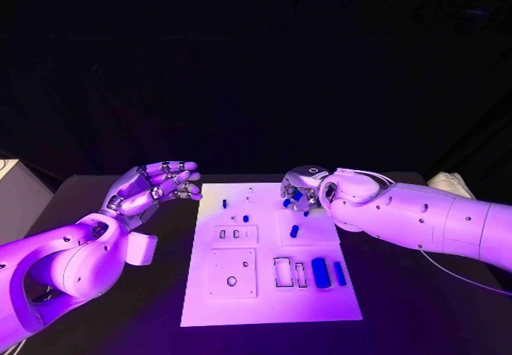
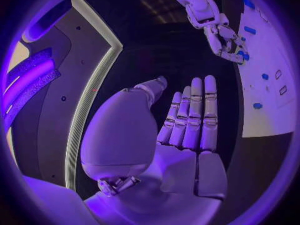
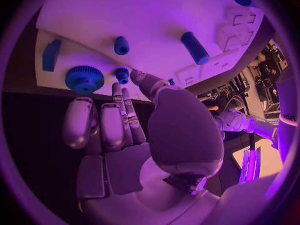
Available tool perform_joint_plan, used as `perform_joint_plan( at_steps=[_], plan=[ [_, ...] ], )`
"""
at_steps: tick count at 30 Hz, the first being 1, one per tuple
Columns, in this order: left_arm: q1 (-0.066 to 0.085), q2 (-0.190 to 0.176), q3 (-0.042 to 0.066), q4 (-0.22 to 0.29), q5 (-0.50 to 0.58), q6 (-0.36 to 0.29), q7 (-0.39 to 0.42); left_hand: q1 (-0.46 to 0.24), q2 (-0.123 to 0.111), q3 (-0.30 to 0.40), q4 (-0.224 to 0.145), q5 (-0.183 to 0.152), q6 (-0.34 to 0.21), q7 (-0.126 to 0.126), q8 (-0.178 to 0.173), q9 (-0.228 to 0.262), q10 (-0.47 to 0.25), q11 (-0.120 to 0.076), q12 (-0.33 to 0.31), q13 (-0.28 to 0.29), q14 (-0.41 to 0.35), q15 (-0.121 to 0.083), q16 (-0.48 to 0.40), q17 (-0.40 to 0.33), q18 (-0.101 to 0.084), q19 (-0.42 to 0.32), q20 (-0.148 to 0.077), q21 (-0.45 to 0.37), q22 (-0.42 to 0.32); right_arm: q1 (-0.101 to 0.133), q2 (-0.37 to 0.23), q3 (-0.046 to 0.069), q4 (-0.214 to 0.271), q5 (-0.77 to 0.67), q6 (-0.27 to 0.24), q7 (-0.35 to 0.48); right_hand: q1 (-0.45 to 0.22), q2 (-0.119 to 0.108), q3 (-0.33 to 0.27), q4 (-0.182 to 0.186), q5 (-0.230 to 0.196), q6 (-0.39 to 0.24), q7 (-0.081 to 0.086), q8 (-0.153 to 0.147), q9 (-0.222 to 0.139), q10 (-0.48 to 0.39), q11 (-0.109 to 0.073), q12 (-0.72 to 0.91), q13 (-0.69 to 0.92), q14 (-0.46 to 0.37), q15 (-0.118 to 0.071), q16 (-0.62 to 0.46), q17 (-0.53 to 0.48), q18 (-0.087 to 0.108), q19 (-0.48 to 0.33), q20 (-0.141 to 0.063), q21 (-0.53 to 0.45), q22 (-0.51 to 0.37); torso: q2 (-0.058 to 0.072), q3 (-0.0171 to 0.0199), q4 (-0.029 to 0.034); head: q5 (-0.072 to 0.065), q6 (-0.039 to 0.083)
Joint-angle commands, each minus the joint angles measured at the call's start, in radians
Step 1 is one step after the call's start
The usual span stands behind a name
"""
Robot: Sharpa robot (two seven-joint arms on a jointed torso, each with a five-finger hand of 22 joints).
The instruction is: Assemble the parts on the task board
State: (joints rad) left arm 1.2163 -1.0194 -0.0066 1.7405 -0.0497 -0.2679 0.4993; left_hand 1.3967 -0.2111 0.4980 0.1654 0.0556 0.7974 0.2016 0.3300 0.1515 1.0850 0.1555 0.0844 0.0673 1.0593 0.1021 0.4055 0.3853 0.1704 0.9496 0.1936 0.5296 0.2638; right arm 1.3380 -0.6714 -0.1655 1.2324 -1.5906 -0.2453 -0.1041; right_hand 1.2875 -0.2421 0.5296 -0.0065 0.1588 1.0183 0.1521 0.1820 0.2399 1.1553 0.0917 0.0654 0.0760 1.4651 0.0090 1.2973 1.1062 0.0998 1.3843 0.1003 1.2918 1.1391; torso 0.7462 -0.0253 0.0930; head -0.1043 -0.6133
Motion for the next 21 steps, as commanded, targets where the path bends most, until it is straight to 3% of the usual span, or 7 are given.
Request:
perform_joint_plan(
  at_steps=[1,11,21],
  plan=[
    [0.002,0.000,0.001,0.001,-0.005,0.018,0.002,-0.009,0.002,0.002,-0.005,-0.002,-0.001,0.027,-0.004,-0.001,0.000,0.008,-0.003,0.002,-0.007,-0.001,0.003,0.001,0.006,-0.009,-0.001,0.005,0.001,-0.001,0.001,0.000,0.000,-0.016,0.018,-0.006,0.009,0.011,0.010,0.003,0.007,0.010,0.000,0.006,0.003,0.014,0.000,0.003,0.001,0.035,0.001,0.008,0.005,-0.020,0.012,0.002,0.010,0.013,0.005,-0.0009,0.0014,-0.002,0.001],
    [0.003,0.001,0.001,-0.003,-0.005,0.020,-0.002,-0.010,0.003,0.002,-0.006,-0.002,-0.001,0.027,-0.004,-0.001,-0.001,0.008,-0.004,0.002,-0.008,0.000,0.004,0.002,0.006,-0.011,-0.001,0.007,0.002,-0.002,0.002,0.000,0.000,-0.018,-0.001,-0.005,0.025,0.041,0.077,0.007,-0.008,0.044,-0.011,0.027,0.028,0.060,-0.011,0.002,0.006,0.034,-0.009,0.032,0.019,-0.029,0.030,-0.004,0.051,0.074,0.011,-0.0007,0.0026,-0.006,0.006],
    [0.003,0.002,0.001,-0.005,-0.005,0.024,-0.009,-0.011,0.005,0.003,-0.007,-0.002,-0.001,0.028,-0.006,-0.001,-0.001,0.009,-0.005,0.002,-0.009,0.000,0.006,0.005,0.006,-0.014,0.000,0.011,0.005,-0.002,0.003,0.000,-0.007,-0.025,0.009,-0.014,0.027,0.044,0.089,0.005,-0.007,0.047,-0.011,0.032,0.036,0.067,-0.013,0.000,0.006,0.033,-0.010,0.036,0.019,-0.030,0.032,-0.005,0.057,0.082,0.015,-0.0005,0.0050,-0.010,0.006]
  ],
)
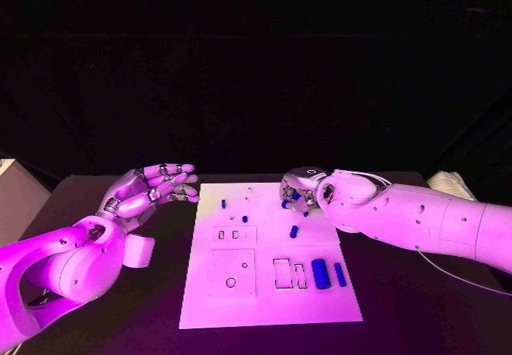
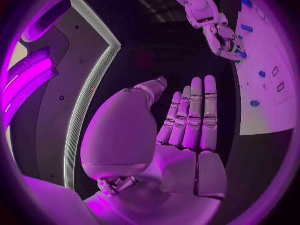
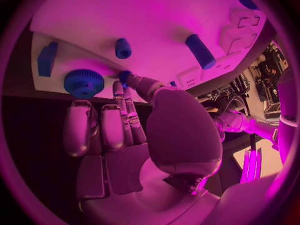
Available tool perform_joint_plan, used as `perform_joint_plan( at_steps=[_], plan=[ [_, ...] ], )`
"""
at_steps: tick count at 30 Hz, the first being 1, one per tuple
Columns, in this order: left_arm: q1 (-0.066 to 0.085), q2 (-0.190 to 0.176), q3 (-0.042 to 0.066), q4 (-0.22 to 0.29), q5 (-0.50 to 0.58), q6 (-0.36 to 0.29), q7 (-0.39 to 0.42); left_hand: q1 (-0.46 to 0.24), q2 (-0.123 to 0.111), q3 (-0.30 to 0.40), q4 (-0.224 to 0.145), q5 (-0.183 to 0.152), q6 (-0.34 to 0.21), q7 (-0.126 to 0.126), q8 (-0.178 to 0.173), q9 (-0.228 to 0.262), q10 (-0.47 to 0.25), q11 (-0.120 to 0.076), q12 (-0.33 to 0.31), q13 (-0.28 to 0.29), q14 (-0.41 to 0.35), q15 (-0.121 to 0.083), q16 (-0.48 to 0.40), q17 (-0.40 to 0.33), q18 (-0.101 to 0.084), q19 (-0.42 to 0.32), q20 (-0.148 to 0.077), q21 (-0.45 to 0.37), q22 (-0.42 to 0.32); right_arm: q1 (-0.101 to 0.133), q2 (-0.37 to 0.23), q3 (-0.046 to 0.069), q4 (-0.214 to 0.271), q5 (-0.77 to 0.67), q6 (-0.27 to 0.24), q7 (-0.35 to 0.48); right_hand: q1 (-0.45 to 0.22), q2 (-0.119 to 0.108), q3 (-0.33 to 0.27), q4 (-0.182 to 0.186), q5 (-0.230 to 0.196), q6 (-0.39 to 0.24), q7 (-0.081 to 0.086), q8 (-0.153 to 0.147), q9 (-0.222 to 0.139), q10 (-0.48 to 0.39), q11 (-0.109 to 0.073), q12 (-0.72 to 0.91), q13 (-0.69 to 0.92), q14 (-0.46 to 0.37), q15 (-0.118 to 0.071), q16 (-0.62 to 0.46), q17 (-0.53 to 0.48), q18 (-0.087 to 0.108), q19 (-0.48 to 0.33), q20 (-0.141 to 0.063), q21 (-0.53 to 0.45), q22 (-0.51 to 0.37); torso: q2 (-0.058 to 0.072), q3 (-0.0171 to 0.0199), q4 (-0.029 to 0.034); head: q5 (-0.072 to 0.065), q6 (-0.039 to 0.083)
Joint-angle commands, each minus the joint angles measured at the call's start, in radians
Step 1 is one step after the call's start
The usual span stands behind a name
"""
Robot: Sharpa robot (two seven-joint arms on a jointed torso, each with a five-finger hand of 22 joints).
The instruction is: Assemble the parts on the task board
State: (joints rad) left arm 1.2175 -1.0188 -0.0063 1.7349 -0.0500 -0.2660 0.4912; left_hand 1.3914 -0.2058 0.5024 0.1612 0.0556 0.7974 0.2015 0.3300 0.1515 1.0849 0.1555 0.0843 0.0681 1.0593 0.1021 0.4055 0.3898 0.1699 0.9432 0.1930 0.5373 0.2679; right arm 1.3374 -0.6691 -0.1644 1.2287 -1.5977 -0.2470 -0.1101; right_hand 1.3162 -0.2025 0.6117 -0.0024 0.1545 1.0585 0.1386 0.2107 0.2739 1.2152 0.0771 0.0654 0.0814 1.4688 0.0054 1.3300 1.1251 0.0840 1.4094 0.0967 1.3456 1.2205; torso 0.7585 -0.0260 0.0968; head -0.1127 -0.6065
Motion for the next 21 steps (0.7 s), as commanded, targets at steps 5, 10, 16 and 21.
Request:
perform_joint_plan(
  at_steps=[5,10,16,21],
  plan=[
    [0.002,0.002,0.001,0.000,-0.005,0.024,-0.005,-0.006,0.000,-0.001,-0.004,-0.002,-0.002,0.029,-0.007,-0.001,-0.002,0.009,-0.006,0.001,-0.010,0.000,0.007,0.002,0.006,-0.009,0.000,0.005,0.002,-0.002,0.002,-0.001,-0.005,-0.019,0.013,-0.008,-0.004,-0.006,0.008,-0.002,-0.003,0.003,0.003,0.002,0.004,0.004,0.003,-0.002,0.000,0.029,-0.005,0.005,0.000,-0.015,0.006,-0.002,0.004,0.003,0.005,0.0011,0.0002,-0.001,0.000],
    [0.002,0.002,0.001,0.000,-0.005,0.026,-0.007,-0.007,0.001,0.000,-0.005,-0.003,-0.003,0.029,-0.008,-0.001,-0.003,0.010,-0.007,0.001,-0.012,0.001,0.008,0.004,0.006,-0.011,0.001,0.008,0.004,-0.002,0.004,-0.001,-0.005,-0.020,0.009,-0.007,-0.004,-0.005,0.010,-0.002,-0.001,0.003,0.003,0.003,0.006,0.005,0.003,-0.002,0.000,0.029,-0.005,0.006,0.001,-0.015,0.006,-0.002,0.004,0.004,0.006,0.0013,0.0004,-0.002,0.000],
    [0.002,0.003,0.001,-0.002,-0.005,0.026,-0.009,-0.008,0.001,0.000,-0.006,-0.003,-0.004,0.030,-0.010,-0.001,-0.004,0.010,-0.008,0.001,-0.013,0.001,0.009,0.005,0.006,-0.013,0.001,0.010,0.005,-0.003,0.004,-0.001,0.002,-0.019,-0.052,-0.026,-0.005,0.017,0.024,0.000,0.010,0.032,-0.010,0.027,0.028,0.040,-0.010,0.005,0.007,0.029,-0.016,0.015,0.006,-0.023,0.024,-0.005,0.036,0.053,0.007,0.0007,0.0001,-0.004,0.000],
    [0.002,0.004,0.001,-0.003,-0.005,0.025,-0.011,-0.009,0.003,0.001,-0.006,-0.003,-0.004,0.031,-0.011,-0.001,-0.005,0.011,-0.010,0.001,-0.014,0.002,0.011,0.007,0.006,-0.016,0.001,0.013,0.007,-0.002,-0.001,0.001,0.020,-0.015,-0.128,-0.048,-0.006,0.026,0.027,-0.001,0.015,0.038,-0.014,0.036,0.039,0.053,-0.015,0.006,0.009,0.029,-0.022,0.018,0.006,-0.026,0.030,-0.007,0.045,0.068,0.006,0.0001,0.0007,-0.003,0.004]
  ],
)
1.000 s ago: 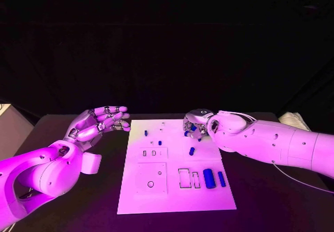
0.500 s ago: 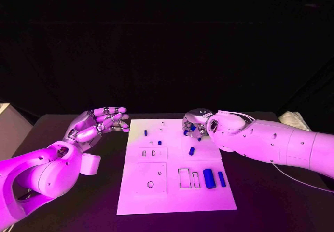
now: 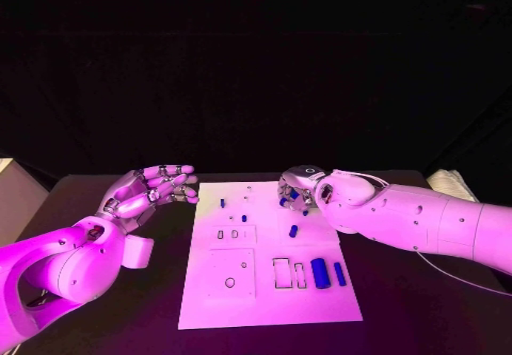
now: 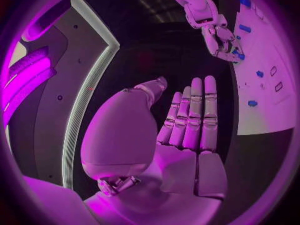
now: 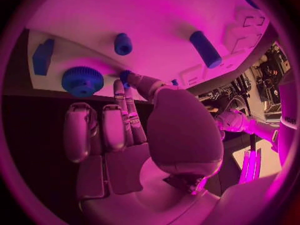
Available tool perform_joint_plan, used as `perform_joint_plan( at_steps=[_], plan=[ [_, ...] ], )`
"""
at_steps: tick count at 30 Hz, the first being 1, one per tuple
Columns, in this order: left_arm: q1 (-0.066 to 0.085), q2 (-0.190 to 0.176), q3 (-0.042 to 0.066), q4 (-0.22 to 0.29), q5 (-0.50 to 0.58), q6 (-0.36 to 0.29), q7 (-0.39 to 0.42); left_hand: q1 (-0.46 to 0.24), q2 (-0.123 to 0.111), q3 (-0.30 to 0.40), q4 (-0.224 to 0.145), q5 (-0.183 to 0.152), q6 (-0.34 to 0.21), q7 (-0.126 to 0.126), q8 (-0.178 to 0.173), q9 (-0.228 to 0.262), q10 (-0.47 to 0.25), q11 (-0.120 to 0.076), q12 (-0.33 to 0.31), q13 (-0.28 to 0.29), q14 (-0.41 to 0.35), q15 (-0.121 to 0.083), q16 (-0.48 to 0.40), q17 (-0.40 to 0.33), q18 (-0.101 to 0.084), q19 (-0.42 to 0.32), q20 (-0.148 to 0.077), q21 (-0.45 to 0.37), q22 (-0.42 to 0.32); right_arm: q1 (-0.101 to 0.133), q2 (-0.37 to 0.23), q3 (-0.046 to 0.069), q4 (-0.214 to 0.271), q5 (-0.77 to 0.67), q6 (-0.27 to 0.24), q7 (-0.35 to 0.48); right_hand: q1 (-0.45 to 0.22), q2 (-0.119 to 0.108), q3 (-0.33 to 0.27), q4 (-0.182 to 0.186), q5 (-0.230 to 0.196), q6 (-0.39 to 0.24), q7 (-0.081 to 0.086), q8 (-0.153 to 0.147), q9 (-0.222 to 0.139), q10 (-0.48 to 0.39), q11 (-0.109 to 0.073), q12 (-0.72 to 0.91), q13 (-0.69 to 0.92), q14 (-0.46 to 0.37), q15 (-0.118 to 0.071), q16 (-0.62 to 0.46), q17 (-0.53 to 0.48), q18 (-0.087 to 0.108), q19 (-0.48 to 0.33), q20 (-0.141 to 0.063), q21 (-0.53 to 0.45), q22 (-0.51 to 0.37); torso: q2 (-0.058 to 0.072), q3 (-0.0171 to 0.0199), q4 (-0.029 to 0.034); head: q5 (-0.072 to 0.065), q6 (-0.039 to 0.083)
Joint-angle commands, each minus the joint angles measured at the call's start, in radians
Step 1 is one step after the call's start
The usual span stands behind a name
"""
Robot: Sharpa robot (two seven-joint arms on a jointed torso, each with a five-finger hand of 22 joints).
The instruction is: Assemble the parts on the task board
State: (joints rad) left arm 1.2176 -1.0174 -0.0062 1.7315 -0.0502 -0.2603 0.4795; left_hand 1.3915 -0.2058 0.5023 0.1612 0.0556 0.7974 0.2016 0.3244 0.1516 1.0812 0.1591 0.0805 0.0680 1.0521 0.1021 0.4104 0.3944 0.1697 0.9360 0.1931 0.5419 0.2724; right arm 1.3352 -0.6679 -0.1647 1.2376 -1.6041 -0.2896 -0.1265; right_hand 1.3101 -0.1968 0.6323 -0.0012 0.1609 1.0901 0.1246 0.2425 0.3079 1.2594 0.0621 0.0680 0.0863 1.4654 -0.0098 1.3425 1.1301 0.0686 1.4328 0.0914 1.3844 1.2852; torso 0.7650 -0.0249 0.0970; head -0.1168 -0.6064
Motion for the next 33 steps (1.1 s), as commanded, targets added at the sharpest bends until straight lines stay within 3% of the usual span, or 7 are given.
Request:
perform_joint_plan(
  at_steps=[1,5,12,22,30,32,33],
  plan=[
    [0.001,0.002,0.001,0.000,-0.005,0.019,0.000,-0.009,0.003,0.001,-0.007,-0.003,-0.004,0.031,-0.005,-0.001,-0.001,0.007,-0.006,0.001,-0.007,0.002,0.006,0.003,0.006,-0.008,0.001,0.009,0.003,0.001,-0.002,0.002,0.015,-0.008,-0.099,-0.037,0.000,0.021,0.007,-0.003,0.012,0.006,0.000,0.006,0.007,0.010,0.000,0.002,0.004,0.032,-0.007,0.005,0.000,-0.010,0.006,-0.002,0.006,0.003,0.000,-0.0010,0.0005,0.002,0.004],
    [0.001,0.002,0.001,-0.001,-0.005,0.019,-0.001,-0.011,0.004,0.001,-0.010,-0.003,-0.008,0.034,-0.010,-0.001,-0.006,0.010,-0.009,0.001,-0.009,0.003,0.009,0.007,0.006,-0.013,0.002,0.015,0.007,0.008,0.003,0.006,0.029,-0.009,-0.152,-0.062,0.004,0.022,0.011,-0.008,0.020,0.004,0.000,0.009,0.012,0.010,-0.001,-0.001,0.004,0.031,-0.007,0.005,-0.002,-0.009,0.003,-0.004,0.003,-0.001,0.000,-0.0012,-0.0003,0.001,0.009],
    [0.002,0.003,0.001,-0.001,-0.005,0.018,-0.001,-0.012,0.005,0.001,-0.011,-0.003,-0.010,0.036,-0.012,-0.002,-0.008,0.011,-0.011,0.001,-0.011,0.004,0.011,0.009,0.006,-0.016,0.003,0.018,0.009,0.017,0.037,0.010,0.019,-0.015,-0.192,-0.086,0.002,0.021,0.011,-0.008,0.020,0.004,0.002,0.010,0.013,0.010,0.000,-0.002,0.004,0.031,-0.007,0.006,-0.001,-0.010,0.006,-0.004,0.007,0.005,0.003,-0.0016,0.0026,0.000,0.013],
    [0.002,0.008,0.001,-0.001,-0.005,0.018,-0.001,-0.012,0.005,0.001,-0.012,-0.003,-0.011,0.036,-0.013,-0.002,-0.009,0.011,-0.011,0.001,-0.011,0.004,0.011,0.010,0.006,-0.017,0.003,0.020,0.010,0.016,0.129,0.011,-0.061,-0.025,-0.211,-0.091,-0.002,0.018,0.010,-0.008,0.019,0.001,0.004,0.010,0.016,0.008,0.002,-0.003,0.004,0.031,-0.006,0.007,0.000,-0.011,0.007,-0.003,0.009,0.008,0.006,-0.0018,0.0077,0.000,0.010],
    [0.002,0.012,0.001,0.001,-0.005,0.019,-0.002,-0.012,0.005,0.001,-0.012,-0.003,-0.011,0.036,-0.013,-0.002,-0.009,0.011,-0.011,0.001,-0.011,0.004,0.011,0.010,0.006,-0.017,0.003,0.020,0.010,0.006,0.181,0.011,-0.114,-0.025,-0.205,-0.085,-0.004,0.017,0.010,-0.008,0.019,-0.002,0.005,0.010,0.017,0.007,0.003,-0.005,0.003,0.031,-0.006,0.008,0.000,-0.011,0.007,-0.003,0.010,0.009,0.010,-0.0088,0.0196,-0.007,0.008],
    [0.003,0.012,0.001,0.002,-0.005,0.019,-0.002,-0.012,0.005,0.001,-0.012,-0.003,-0.011,0.036,-0.013,-0.002,-0.009,0.011,-0.011,0.001,-0.011,0.004,0.011,0.010,0.006,-0.017,0.003,0.020,0.010,0.004,0.190,0.011,-0.125,-0.025,-0.201,-0.084,-0.004,0.017,0.011,-0.008,0.019,-0.002,0.005,0.010,0.017,0.006,0.003,-0.005,0.003,0.031,-0.005,0.008,0.000,-0.011,0.006,-0.003,0.009,0.007,0.010,-0.0092,0.0200,-0.006,0.006],
    [0.003,0.012,0.001,0.002,-0.005,0.019,-0.002,-0.012,0.005,0.001,-0.012,-0.003,-0.011,0.036,-0.013,-0.002,-0.009,0.011,-0.011,0.001,-0.011,0.004,0.011,0.010,0.006,-0.017,0.003,0.020,0.010,0.003,0.193,0.011,-0.130,-0.025,-0.200,-0.084,-0.004,0.017,0.011,-0.008,0.019,-0.002,0.005,0.010,0.017,0.006,0.003,-0.005,0.003,0.031,-0.005,0.008,0.000,-0.011,0.006,-0.003,0.009,0.007,0.011,-0.0114,0.0229,-0.009,0.006]
  ],
)
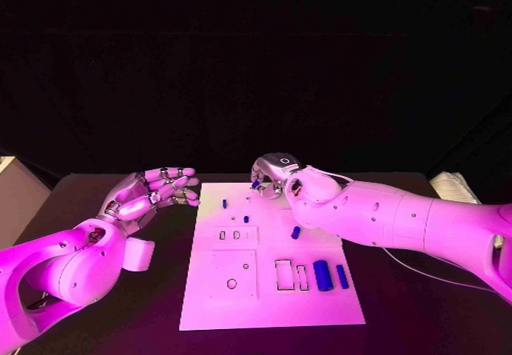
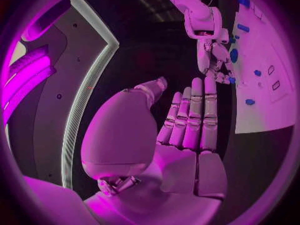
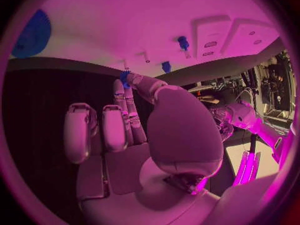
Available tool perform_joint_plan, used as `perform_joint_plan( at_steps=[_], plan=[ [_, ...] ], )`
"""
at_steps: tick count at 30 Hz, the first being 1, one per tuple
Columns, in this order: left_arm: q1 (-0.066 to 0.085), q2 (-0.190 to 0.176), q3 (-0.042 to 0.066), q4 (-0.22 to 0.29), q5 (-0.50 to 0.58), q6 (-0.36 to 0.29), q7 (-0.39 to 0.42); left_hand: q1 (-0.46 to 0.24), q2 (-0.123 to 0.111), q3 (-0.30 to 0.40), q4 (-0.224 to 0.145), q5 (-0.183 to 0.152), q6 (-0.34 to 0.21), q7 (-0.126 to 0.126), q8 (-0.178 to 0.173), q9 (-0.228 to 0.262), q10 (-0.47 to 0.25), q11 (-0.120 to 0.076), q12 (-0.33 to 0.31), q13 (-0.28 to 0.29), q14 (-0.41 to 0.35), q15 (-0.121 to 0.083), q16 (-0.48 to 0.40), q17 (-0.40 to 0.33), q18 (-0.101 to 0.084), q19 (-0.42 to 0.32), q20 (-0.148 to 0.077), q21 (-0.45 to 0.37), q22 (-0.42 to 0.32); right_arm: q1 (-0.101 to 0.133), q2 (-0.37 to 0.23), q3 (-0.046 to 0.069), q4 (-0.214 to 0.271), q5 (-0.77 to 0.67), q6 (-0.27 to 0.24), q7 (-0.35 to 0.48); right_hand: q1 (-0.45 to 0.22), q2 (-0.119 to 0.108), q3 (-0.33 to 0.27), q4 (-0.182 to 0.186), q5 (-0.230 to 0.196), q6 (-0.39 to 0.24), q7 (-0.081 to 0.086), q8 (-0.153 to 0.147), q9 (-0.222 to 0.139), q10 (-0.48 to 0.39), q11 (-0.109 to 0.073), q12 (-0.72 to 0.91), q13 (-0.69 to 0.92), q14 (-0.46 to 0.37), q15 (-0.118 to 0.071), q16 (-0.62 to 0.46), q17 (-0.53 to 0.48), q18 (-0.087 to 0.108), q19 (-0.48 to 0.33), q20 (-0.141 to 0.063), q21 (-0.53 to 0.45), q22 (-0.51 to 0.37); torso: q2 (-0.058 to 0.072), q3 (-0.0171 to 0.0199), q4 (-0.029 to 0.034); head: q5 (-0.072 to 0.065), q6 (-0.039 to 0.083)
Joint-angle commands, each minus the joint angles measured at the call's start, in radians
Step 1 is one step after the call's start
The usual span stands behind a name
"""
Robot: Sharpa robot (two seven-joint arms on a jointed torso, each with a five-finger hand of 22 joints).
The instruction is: Assemble the parts on the task board
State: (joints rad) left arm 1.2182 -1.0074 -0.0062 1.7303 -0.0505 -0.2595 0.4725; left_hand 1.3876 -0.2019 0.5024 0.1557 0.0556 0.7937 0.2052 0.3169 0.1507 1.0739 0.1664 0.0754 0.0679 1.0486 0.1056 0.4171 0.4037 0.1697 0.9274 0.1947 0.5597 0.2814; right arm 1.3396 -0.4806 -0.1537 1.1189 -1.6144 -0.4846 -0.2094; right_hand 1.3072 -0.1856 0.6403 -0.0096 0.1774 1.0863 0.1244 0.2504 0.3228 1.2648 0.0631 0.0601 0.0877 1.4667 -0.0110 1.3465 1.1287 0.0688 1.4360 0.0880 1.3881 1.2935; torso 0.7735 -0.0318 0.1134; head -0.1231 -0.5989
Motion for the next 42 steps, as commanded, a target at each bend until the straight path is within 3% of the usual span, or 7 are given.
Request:
perform_joint_plan(
  at_steps=[1,11,35,40,41,42],
  plan=[
    [0.003,0.002,0.001,0.003,-0.004,0.018,0.005,-0.008,0.001,0.001,-0.006,-0.003,-0.007,0.032,-0.005,-0.001,-0.002,0.004,-0.006,0.001,-0.008,0.001,0.005,0.001,0.006,-0.008,0.001,0.002,0.001,-0.002,0.009,0.000,-0.017,-0.015,-0.004,-0.001,-0.002,0.006,0.002,0.001,0.002,0.001,0.006,0.002,0.003,0.000,0.002,0.003,0.002,0.030,-0.004,0.005,0.002,-0.011,0.003,0.000,0.005,-0.001,0.003,-0.0057,0.0075,-0.004,-0.003],
    [0.009,0.003,0.001,0.005,-0.004,0.018,0.004,-0.008,0.001,0.001,-0.006,-0.003,-0.007,0.032,-0.005,-0.001,-0.002,0.004,-0.006,0.001,-0.008,0.001,0.005,0.001,0.006,-0.008,0.001,0.002,0.001,-0.007,0.027,0.000,-0.046,-0.016,0.005,0.001,-0.004,0.005,0.002,0.002,0.001,0.000,0.006,0.002,0.004,0.000,0.003,0.003,0.001,0.030,-0.004,0.005,0.002,-0.011,0.003,0.001,0.005,-0.001,0.007,-0.0121,0.0106,-0.007,-0.004],
    [0.016,0.009,0.001,0.002,-0.004,0.023,0.001,-0.008,0.001,0.001,-0.009,-0.003,-0.008,0.033,-0.007,-0.001,-0.003,0.004,-0.006,0.001,-0.008,0.001,0.007,0.004,0.006,-0.011,0.002,0.006,0.003,-0.017,0.060,-0.002,-0.096,-0.017,0.035,0.004,-0.012,0.002,0.003,0.004,-0.004,-0.011,0.009,0.000,0.009,-0.009,0.006,0.001,-0.001,0.028,-0.001,0.004,-0.003,-0.007,-0.007,0.003,-0.006,-0.018,0.010,-0.0124,0.0092,-0.004,-0.010],
    [0.017,0.010,0.001,0.000,-0.004,0.025,0.000,-0.008,0.001,0.001,-0.009,-0.003,-0.008,0.033,-0.007,-0.001,-0.003,0.004,-0.006,0.001,-0.008,0.001,0.007,0.004,0.006,-0.011,0.002,0.006,0.003,-0.017,0.060,-0.002,-0.102,-0.013,0.044,0.013,-0.028,-0.016,0.009,0.007,-0.012,-0.047,0.024,-0.016,0.011,-0.050,0.020,-0.001,-0.010,0.018,0.011,-0.010,-0.033,0.003,-0.036,0.012,-0.042,-0.068,0.009,-0.0126,0.0077,-0.003,-0.010],
    [0.017,0.010,0.001,0.000,-0.004,0.025,0.000,-0.009,0.001,0.001,-0.010,-0.003,-0.009,0.033,-0.008,-0.001,-0.004,0.005,-0.007,0.002,-0.009,0.001,0.008,0.005,0.006,-0.012,0.002,0.008,0.005,-0.017,0.059,-0.002,-0.102,-0.010,0.042,0.017,-0.031,-0.021,0.012,0.008,-0.013,-0.057,0.029,-0.021,0.011,-0.064,0.025,-0.001,-0.013,0.014,0.014,-0.018,-0.048,0.008,-0.048,0.015,-0.058,-0.090,0.010,-0.0125,0.0073,-0.003,-0.010],
    [0.017,0.009,0.001,0.000,-0.004,0.025,-0.001,-0.009,0.001,0.001,-0.010,-0.003,-0.009,0.033,-0.008,-0.001,-0.004,0.005,-0.007,0.002,-0.009,0.001,0.008,0.005,0.006,-0.012,0.002,0.008,0.005,-0.017,0.058,-0.002,-0.102,-0.008,0.036,0.020,-0.038,-0.036,0.014,0.009,-0.016,-0.080,0.041,-0.035,0.008,-0.109,0.036,-0.001,-0.022,-0.004,0.024,-0.051,-0.103,0.023,-0.090,0.022,-0.114,-0.167,0.010,-0.0125,0.0069,-0.002,-0.010]
  ],
)
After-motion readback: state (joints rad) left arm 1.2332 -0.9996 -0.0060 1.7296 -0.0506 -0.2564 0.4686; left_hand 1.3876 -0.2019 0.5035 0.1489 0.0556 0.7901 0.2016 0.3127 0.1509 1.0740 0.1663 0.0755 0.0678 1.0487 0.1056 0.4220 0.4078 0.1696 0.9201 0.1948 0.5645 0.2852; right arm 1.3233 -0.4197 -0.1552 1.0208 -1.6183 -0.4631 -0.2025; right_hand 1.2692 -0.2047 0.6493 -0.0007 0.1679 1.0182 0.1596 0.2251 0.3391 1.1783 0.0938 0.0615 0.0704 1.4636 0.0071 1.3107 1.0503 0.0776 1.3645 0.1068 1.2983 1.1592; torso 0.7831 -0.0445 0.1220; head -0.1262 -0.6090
